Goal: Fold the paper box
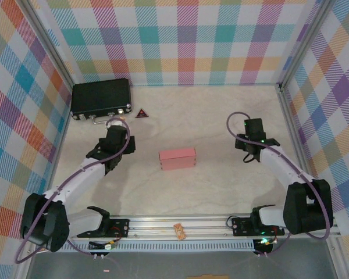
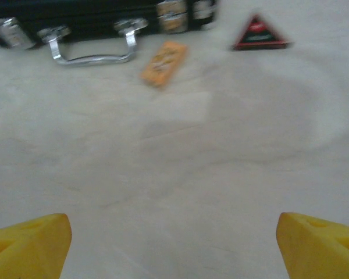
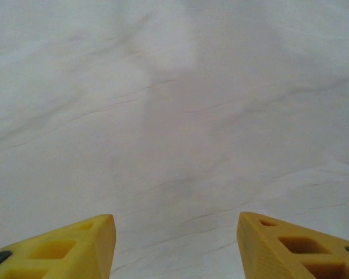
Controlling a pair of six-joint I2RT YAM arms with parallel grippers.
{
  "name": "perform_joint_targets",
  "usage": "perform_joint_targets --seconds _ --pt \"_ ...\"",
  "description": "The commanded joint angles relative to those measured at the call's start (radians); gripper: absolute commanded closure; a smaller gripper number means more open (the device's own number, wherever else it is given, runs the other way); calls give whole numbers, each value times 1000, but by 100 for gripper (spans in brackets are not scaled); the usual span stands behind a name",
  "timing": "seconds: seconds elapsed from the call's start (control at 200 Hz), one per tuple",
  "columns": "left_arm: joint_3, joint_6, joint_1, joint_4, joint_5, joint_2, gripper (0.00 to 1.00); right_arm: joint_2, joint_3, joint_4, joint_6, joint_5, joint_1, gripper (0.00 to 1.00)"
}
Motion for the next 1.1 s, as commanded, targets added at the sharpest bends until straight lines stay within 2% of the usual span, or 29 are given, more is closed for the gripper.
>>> perform_joint_targets --seconds 0.0,0.115,0.275,0.485,0.595,0.67,0.775,0.835,0.9,0.94,0.98,1.015,1.04,1.095 --pt "-91 120 76 256 -18 37 6 6 -68 212 -53 -51 -68 39" --pt "-157 147 145 431 100 94 1 32 -128 357 -73 -172 -128 36" --pt "-203 164 201 585 192 173 0 59 -187 519 -98 -221 -145 35" --pt "-217 188 232 670 356 192 0 116 -199 624 -114 -304 -167 35" --pt "-265 223 237 856 403 224 0 100 -277 810 -132 -354 -173 35" --pt "-281 188 256 949 440 269 0 95 -312 908 -149 -362 -173 35" --pt "-350 193 261 1261 464 433 0 104 -325 956 -170 -370 -176 34" --pt "-322 176 265 1107 441 374 0 160 -389 1125 -171 -363 -176 33" --pt "-299 156 265 1128 381 410 0 253 -416 1291 -160 -341 -176 26" --pt "-279 143 265 1057 361 394 0 232 -379 1192 -164 -351 -175 23" --pt "-290 145 266 1093 363 401 0 237 -363 1153 -166 -340 -172 21" --pt "-297 146 265 1104 356 399 0 242 -368 1179 -170 -339 -169 13" --pt "-299 145 264 1100 351 396 0 239 -368 1175 -170 -340 -170 0" --pt "-303 145 266 1118 353 401 0 240 -368 1173 -170 -338 -168 1"
